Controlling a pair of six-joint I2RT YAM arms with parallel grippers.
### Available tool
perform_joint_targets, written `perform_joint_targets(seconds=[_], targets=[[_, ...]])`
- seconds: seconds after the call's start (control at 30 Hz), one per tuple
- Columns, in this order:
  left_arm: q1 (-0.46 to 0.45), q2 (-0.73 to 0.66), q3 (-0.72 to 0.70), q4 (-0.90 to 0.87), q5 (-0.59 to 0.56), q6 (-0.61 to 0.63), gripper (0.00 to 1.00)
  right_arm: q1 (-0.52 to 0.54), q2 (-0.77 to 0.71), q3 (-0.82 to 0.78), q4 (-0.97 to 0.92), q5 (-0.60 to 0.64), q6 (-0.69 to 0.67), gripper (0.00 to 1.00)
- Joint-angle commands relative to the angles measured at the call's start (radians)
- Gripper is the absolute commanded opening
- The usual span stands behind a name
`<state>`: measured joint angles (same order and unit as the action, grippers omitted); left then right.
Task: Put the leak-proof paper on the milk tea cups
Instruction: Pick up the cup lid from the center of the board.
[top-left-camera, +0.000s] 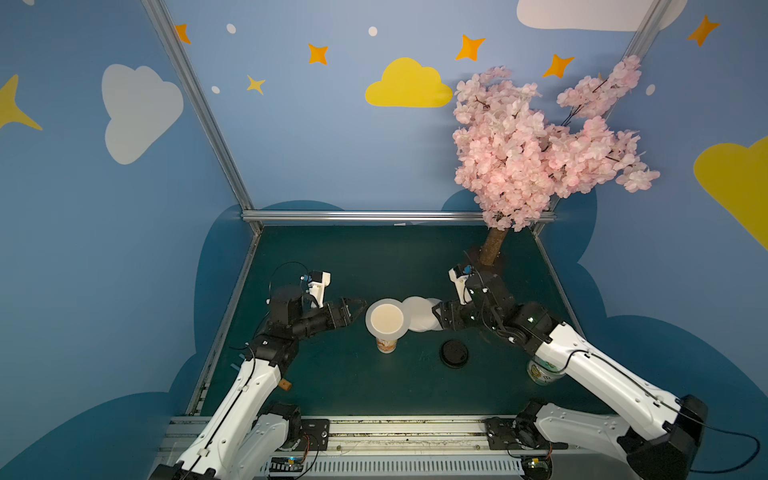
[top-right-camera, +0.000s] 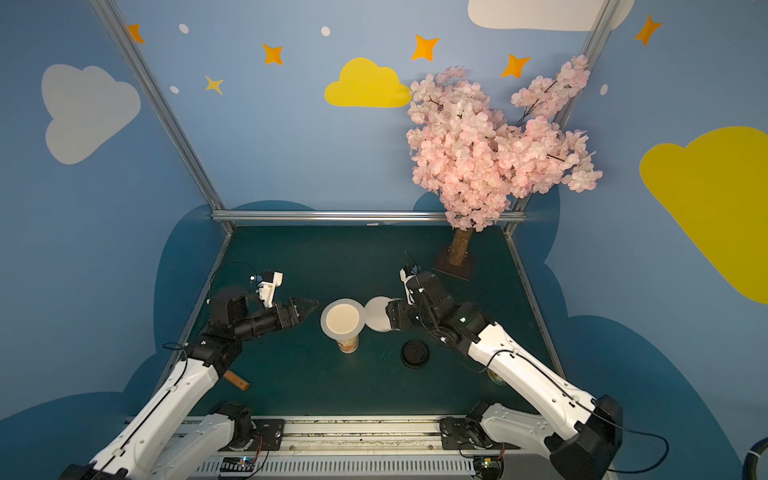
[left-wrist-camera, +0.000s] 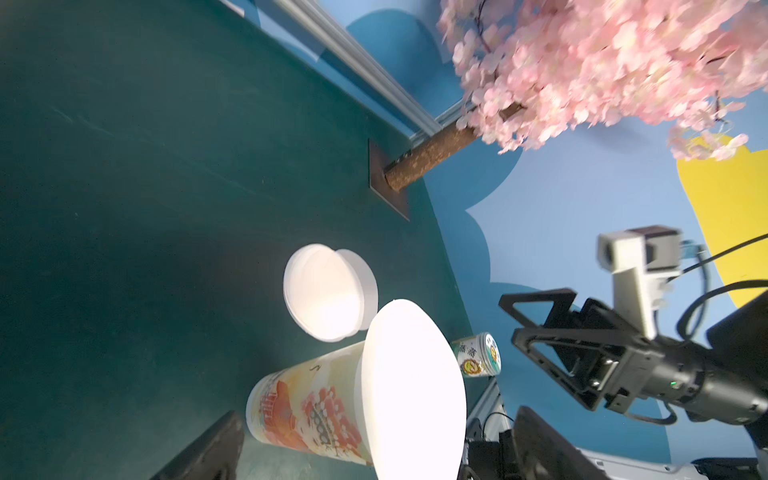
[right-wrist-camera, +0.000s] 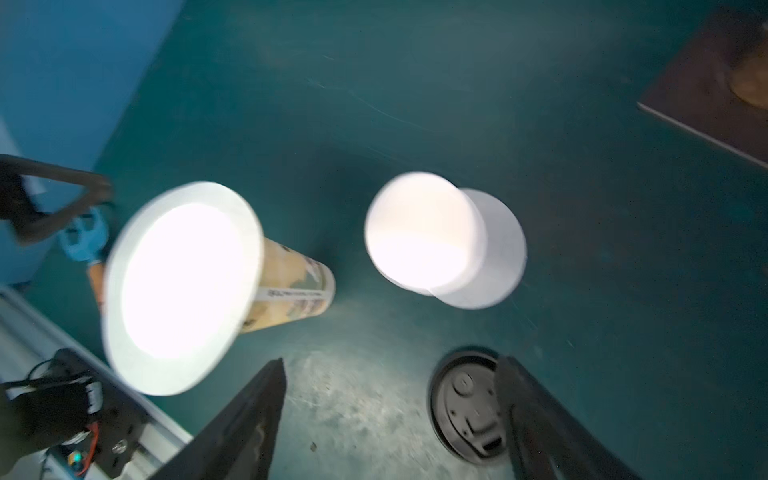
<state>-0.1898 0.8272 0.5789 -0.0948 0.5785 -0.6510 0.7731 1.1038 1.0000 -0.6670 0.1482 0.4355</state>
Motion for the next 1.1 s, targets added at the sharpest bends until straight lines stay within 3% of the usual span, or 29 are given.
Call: perform_joint_targets(seconds=[0.0, 0.17, 0.37, 1.07], targets=[[0.007, -0.046, -0.061, 0.095, -0.059, -0.001, 1.0, -0.004, 0.049, -0.089, -0.184, 0.107, 0.097, 0.84], [0.009, -0.063, -0.102, 0.18, -0.014, -0.009, 1.0, -0.003, 0.15, -0.13, -0.238, 0.097, 0.197, 0.87], [0.009, -0.06, -0.096, 0.171, -0.003, 0.01, 1.0, 0.002, 0.352, -0.084, -0.181, -0.01, 0.103, 0.87], [0.01, -0.058, -0.101, 0.186, 0.041, 0.002, 0.98, -0.051, 0.419, -0.141, -0.035, -0.044, 0.092, 0.81]])
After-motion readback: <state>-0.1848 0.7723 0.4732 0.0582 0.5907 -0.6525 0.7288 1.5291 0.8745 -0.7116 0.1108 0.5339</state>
